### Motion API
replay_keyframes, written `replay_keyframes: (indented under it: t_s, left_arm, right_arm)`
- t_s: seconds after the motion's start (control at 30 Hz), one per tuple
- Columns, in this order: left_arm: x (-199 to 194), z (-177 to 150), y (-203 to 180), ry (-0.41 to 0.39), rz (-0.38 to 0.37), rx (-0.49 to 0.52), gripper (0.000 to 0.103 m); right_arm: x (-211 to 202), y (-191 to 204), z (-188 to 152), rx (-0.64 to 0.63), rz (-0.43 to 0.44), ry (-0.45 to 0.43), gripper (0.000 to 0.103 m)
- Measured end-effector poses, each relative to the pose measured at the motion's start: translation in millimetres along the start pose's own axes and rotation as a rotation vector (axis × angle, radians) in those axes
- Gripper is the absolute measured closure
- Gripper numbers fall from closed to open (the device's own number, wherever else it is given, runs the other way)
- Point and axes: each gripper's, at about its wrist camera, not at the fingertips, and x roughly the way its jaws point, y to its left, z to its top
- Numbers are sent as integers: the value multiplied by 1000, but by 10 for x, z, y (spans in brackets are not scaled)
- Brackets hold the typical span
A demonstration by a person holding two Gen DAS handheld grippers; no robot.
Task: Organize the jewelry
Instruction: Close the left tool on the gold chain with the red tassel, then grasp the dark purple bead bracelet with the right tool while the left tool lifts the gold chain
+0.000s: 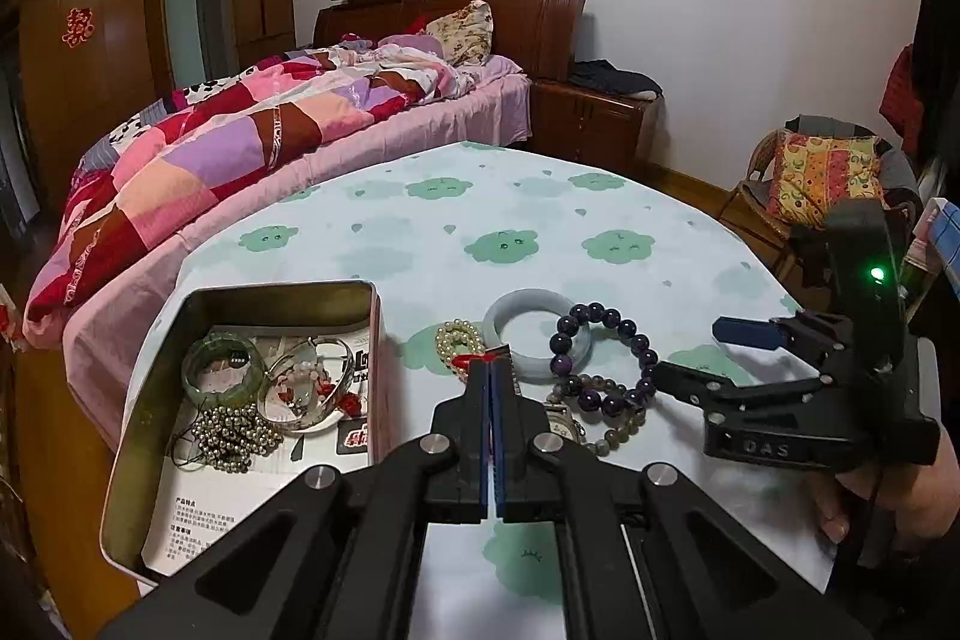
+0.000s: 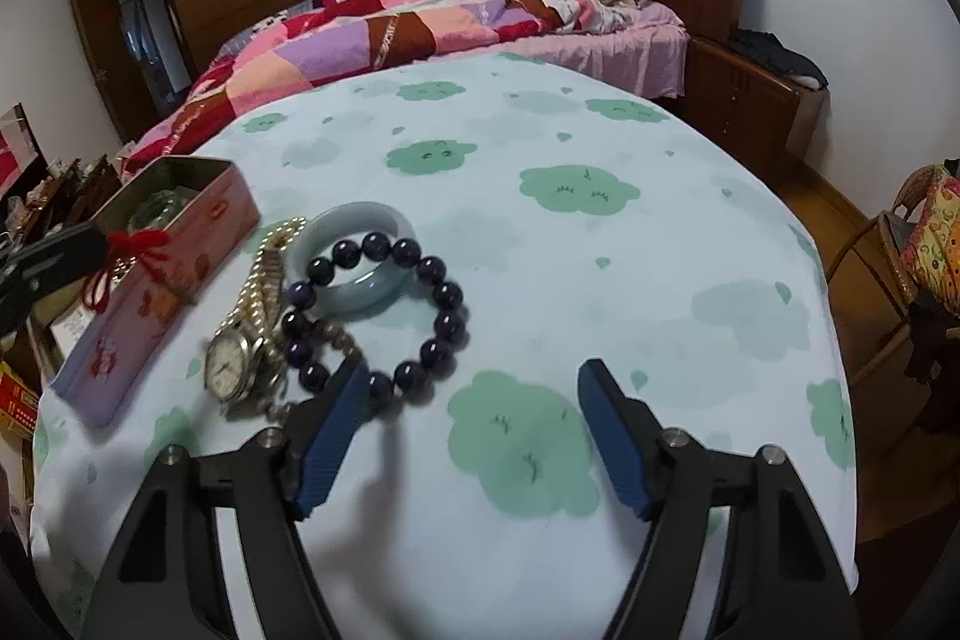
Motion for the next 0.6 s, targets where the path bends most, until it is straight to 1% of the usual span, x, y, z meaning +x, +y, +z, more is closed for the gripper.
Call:
replay_keyframes:
  t_s: [0.13, 0.23, 0.3, 0.33, 0.37, 0.4, 0.47, 0.5, 0.6]
  left_arm:
    - [71, 72, 40, -5, 15, 3, 103]
    - [108, 140, 72, -12, 18, 4, 103]
    - [151, 182, 91, -10, 18, 4, 103]
    - [166, 193, 97, -9, 20, 4, 103]
    - [177, 203, 105, -8, 21, 3, 103]
    - [183, 211, 112, -7, 20, 1, 103]
    - [168, 221, 115, -11, 17, -1, 103]
    - [150, 222, 114, -14, 16, -1, 103]
    - [89, 222, 108, -22, 13, -1, 103]
  right_arm:
    - [156, 72, 125, -43, -46, 36, 34]
    - [296, 62, 217, -39, -30, 73, 38]
    - [394, 62, 258, -44, -37, 99, 40]
    - [392, 68, 267, -51, -41, 95, 44]
    - [389, 76, 280, -61, -43, 94, 61]
    - [373, 75, 288, -61, -30, 94, 86]
    - [340, 52, 288, -39, -14, 93, 86]
    - [290, 37, 273, -30, 4, 77, 87]
    - [164, 51, 248, -24, 17, 47, 87]
